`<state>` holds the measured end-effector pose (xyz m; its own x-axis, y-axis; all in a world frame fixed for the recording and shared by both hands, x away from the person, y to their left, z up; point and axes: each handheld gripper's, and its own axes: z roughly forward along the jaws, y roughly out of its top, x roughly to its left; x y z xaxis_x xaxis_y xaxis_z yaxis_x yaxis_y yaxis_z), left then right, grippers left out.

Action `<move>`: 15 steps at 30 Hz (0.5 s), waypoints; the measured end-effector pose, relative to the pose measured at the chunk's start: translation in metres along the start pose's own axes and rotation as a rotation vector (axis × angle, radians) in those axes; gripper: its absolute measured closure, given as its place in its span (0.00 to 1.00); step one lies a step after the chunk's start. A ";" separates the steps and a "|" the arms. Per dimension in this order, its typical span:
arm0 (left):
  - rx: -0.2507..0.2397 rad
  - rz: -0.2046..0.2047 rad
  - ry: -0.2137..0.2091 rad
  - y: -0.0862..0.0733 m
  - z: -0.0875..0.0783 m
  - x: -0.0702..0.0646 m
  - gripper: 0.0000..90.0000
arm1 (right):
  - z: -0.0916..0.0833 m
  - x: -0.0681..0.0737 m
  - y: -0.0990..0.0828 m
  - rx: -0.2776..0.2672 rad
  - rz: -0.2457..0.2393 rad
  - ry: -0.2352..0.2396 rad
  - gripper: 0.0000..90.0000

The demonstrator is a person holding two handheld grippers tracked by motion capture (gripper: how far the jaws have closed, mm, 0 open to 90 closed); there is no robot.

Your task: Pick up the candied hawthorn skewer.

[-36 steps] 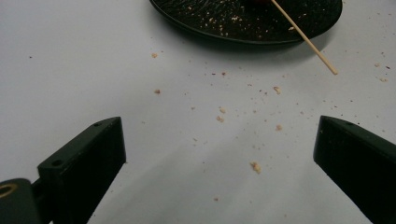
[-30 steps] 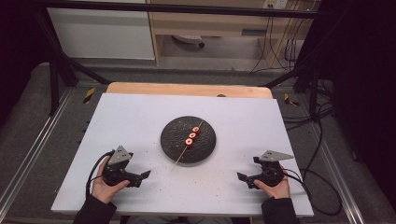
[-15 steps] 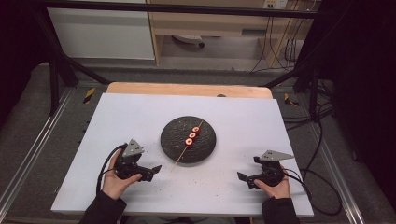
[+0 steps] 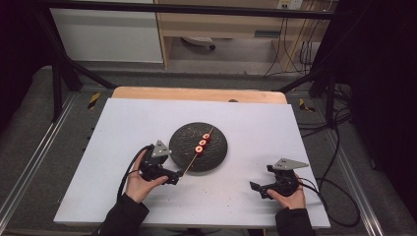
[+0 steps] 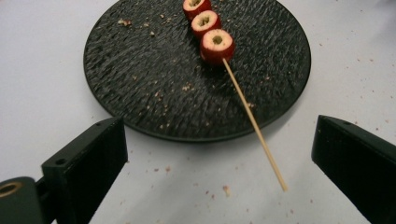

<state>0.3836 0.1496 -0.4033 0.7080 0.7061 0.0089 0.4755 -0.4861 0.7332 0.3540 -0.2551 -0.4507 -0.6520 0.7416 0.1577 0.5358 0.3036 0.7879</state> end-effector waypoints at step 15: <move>0.079 -0.012 0.024 0.025 0.038 -0.008 0.21 | 0.000 0.000 0.000 0.000 -0.002 0.001 0.01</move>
<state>0.4097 0.1121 -0.4105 0.6898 0.7237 0.0179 0.5238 -0.5161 0.6777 0.3542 -0.2555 -0.4506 -0.6536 0.7406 0.1562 0.5341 0.3051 0.7885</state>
